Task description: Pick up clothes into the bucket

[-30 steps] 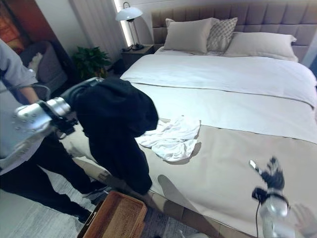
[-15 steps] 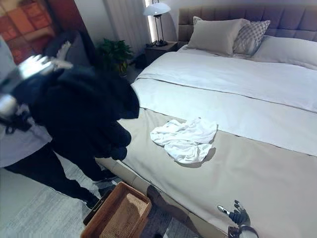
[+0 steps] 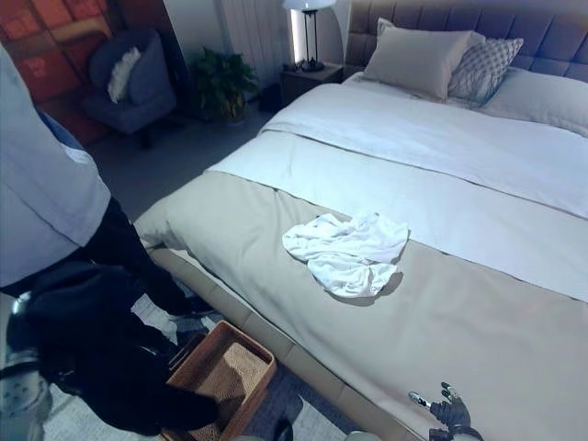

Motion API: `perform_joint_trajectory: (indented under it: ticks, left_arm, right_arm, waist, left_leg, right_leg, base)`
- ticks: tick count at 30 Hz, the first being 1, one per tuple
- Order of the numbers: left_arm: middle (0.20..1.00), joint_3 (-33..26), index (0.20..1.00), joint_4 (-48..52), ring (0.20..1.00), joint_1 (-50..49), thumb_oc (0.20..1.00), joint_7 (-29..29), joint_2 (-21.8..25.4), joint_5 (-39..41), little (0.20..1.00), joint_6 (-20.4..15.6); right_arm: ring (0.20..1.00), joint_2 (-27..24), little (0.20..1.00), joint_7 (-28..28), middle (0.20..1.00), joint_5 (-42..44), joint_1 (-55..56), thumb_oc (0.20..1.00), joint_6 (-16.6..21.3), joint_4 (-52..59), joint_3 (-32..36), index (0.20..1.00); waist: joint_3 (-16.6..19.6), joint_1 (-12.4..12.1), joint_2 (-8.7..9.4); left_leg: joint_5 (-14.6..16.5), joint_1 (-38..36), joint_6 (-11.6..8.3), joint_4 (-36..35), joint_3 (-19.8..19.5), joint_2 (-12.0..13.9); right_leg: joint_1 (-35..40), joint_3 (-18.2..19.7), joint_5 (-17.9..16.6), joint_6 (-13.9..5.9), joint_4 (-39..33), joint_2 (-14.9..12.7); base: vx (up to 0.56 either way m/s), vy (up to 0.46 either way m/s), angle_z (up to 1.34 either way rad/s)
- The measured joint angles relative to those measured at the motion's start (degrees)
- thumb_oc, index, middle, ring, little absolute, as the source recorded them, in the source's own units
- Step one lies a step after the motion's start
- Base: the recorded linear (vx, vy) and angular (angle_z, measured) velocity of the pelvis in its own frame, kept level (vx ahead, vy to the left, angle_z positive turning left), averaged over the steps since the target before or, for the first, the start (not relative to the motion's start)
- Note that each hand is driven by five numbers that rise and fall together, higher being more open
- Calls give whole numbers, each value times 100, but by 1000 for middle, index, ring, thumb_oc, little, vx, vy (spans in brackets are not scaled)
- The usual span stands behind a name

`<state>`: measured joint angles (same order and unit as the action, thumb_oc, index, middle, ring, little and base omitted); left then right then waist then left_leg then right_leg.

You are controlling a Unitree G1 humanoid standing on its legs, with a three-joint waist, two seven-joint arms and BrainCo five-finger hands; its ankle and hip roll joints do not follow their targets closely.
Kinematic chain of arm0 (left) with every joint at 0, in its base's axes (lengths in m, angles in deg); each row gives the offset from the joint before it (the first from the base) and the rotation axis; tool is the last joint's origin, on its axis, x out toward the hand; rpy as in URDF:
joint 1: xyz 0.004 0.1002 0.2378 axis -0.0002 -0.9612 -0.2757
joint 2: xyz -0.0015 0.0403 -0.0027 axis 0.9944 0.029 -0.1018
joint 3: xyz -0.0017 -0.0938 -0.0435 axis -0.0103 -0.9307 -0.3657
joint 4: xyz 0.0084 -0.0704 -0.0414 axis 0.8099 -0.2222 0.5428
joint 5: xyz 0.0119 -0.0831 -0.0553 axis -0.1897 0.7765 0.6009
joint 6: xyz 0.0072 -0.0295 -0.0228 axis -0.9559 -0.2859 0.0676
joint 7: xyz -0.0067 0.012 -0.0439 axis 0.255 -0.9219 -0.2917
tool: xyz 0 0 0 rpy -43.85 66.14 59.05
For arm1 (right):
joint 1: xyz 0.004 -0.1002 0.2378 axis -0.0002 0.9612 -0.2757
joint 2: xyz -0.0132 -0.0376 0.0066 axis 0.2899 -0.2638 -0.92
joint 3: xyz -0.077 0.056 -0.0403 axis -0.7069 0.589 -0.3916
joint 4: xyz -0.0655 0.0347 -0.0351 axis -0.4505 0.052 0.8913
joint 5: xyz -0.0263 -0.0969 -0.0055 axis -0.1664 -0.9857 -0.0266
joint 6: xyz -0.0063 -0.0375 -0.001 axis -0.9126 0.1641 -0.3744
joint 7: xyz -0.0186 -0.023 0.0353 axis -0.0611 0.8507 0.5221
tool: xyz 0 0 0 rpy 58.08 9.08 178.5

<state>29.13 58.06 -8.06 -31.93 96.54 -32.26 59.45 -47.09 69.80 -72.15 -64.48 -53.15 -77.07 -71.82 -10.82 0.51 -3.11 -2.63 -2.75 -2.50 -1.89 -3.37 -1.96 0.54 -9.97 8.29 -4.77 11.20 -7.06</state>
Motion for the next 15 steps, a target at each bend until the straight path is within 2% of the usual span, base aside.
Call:
perform_joint_trajectory:
  ticks: [2, 9, 13, 15]
  left_arm:
    - [200, 26, 200, -180, 200, 88, 200, -7, -117, 191, 200, -11]
    - [200, 111, 200, -399, 200, 361, 200, -163, -17, 194, 200, -56]
    - [200, 267, 200, -550, 200, 459, 200, -269, 47, 37, 200, -115]
    - [200, 503, 200, -696, 200, 664, 200, -398, 164, -344, 200, -154]
  right_arm:
    - [1000, -2, 1000, -55, 1000, -1, -73, 1000, 0, -124, 63, 1000]
    - [1000, -92, 1000, -205, 1000, -53, -266, 1000, 27, -295, 101, 1000]
    - [1000, -94, 1000, -237, 1000, -53, -403, 1000, 62, -235, 101, 1000]
    - [1000, -102, 1000, -333, 1000, -60, -455, 1000, 120, -230, 94, 1000]
  waist:
    - [-123, 5, 6]
    - [-560, 1, -41]
    - [-782, 10, 29]
    - [-927, 5, 99]
  left_leg:
    - [-12, 155, 7, 104, 0, 10]
    - [-13, 595, -14, 337, 5, 45]
    - [-2, 758, -29, 425, 13, 64]
    - [20, 1049, -59, 595, 14, 64]
  right_leg:
    - [-137, 1, 2, 9, 72, 4]
    - [-594, 7, 20, 38, 344, 17]
    - [-792, 22, 39, 67, 454, 31]
    - [-1070, 40, 54, 99, 625, 27]
  base:
    - [-69, 17, 0]
    - [-78, 24, -1]
    - [-63, 25, -2]
    - [-75, 32, -1]
